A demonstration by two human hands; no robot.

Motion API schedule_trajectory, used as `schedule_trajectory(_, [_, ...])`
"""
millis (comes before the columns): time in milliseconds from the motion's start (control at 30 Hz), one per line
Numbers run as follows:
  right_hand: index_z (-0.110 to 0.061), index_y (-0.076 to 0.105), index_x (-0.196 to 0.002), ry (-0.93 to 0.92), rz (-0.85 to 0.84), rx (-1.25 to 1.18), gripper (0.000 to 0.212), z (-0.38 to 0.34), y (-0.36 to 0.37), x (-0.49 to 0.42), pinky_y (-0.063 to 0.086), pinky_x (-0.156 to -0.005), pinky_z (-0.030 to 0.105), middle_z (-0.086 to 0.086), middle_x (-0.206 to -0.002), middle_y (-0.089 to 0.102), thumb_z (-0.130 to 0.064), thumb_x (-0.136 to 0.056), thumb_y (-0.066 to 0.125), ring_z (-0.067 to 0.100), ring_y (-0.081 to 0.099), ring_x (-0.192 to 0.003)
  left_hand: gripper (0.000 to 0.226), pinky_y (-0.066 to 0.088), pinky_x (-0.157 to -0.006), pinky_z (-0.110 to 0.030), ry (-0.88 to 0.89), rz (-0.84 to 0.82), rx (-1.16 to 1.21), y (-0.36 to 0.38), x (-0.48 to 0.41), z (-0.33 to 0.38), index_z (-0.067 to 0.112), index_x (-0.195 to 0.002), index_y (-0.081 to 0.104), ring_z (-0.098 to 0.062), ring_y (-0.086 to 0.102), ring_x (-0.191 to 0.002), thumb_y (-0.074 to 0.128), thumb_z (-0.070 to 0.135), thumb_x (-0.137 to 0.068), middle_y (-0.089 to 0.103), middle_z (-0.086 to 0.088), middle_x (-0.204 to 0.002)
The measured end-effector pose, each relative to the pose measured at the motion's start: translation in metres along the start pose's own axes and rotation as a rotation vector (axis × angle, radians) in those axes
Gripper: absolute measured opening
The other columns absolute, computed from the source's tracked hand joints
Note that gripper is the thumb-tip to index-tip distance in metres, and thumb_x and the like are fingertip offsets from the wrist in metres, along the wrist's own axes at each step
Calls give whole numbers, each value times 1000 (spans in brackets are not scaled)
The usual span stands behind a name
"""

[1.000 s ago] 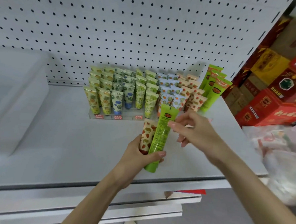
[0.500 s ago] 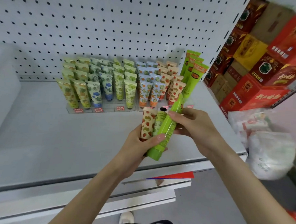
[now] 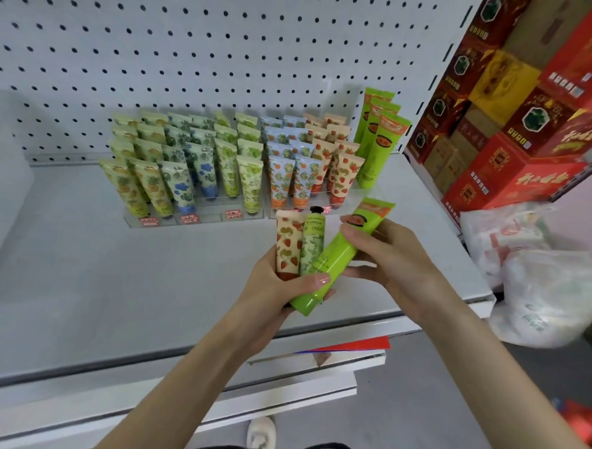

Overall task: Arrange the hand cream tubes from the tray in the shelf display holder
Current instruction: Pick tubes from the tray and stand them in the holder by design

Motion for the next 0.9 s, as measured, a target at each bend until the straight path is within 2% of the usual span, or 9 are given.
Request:
schedule_trajectory(133, [-4, 62, -107, -87, 56, 65, 22, -17, -25, -6, 58, -71, 28, 12, -96, 70, -7, -85, 64, 20, 71, -84, 46, 58, -83, -43, -48, 24, -11, 0, -9, -5, 9, -117, 59, -23, 69, -94, 74, 13, -74, 71, -10, -109])
schedule_trajectory(233, [-10, 60, -111, -222, 162, 14, 29, -43, -63, -15, 57, -77, 30, 6, -101, 71, -2, -84, 64, 20, 69, -90, 39, 60, -75, -40, -72, 104, 44, -15, -17, -7, 7, -115, 60, -26, 70, -96, 64, 22, -79, 71, -15, -109])
schedule_trajectory(333, [-12, 59, -106, -350, 318, 46, 28, -64, -101, -28, 55, -85, 35, 0, -96, 70, 2, -82, 66, 19, 67, -93, 23, 60, -71, -37, -50, 145, -22, -31, -24, -3, 8, -112, 59, -26, 71, -93, 57, 7, -89, 73, -14, -105])
schedule_trajectory(467, [-27, 62, -96, -440, 428, 184, 29, -78, -117, -52, 53, -88, 51, 10, -100, 68, -7, -78, 72, 36, 62, -100, 27, 60, -69, -35, -37, 121, -53, -40, -33, 1, 8, -114, 58, -27, 71, -93, 52, -4, -91, 73, -14, -103])
schedule_trajectory(533, [-35, 63, -92, -474, 447, 219, 28, -80, -119, -64, 52, -88, 54, 8, -99, 68, -13, -77, 73, 37, 62, -100, 27, 59, -70, -33, -58, 94, -24, -41, -36, 0, 5, -115, 57, -28, 71, -93, 51, -6, -91, 73, -18, -101])
schedule_trajectory(633, [-27, 62, -103, -497, 474, 297, 29, -81, -119, -77, 52, -89, 49, -1, -96, 69, -13, -79, 73, 24, 65, -94, 28, 59, -70, -32, -68, 73, 17, -42, -39, -1, 5, -114, 58, -28, 71, -93, 51, -7, -89, 72, -20, -100])
schedule_trajectory(767, [-16, 61, -112, -513, 475, 365, 34, -75, -115, -88, 54, -86, 35, 0, -98, 68, -8, -81, 72, 12, 65, -88, 31, 59, -70, -34, -52, 72, 39, -42, -40, -2, 6, -114, 58, -28, 71, -94, 52, -8, -87, 72, -20, -101])
schedule_trajectory(833, [-14, 60, -115, -547, 468, 427, 37, -76, -110, -90, 52, -84, 24, -3, -98, 67, -7, -81, 72, 8, 64, -89, 31, 59, -71, -34, -46, 66, 36, -42, -40, -2, 6, -115, 58, -29, 71, -95, 53, -8, -87, 72, -20, -102])
schedule_trajectory(900, [-12, 58, -113, -549, 469, 477, 36, -74, -107, -93, 51, -82, 19, -5, -99, 66, -9, -81, 73, 11, 63, -90, 32, 59, -71, -34, -41, 56, 28, -42, -41, -2, 7, -115, 58, -29, 71, -95, 52, -8, -87, 72, -20, -102])
Point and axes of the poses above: each hand's wrist, its own x-axis away from the middle knuckle, its own y-axis out of the palm, z = x × y, the point moved 9 cm from there along -x, towards the middle knuckle
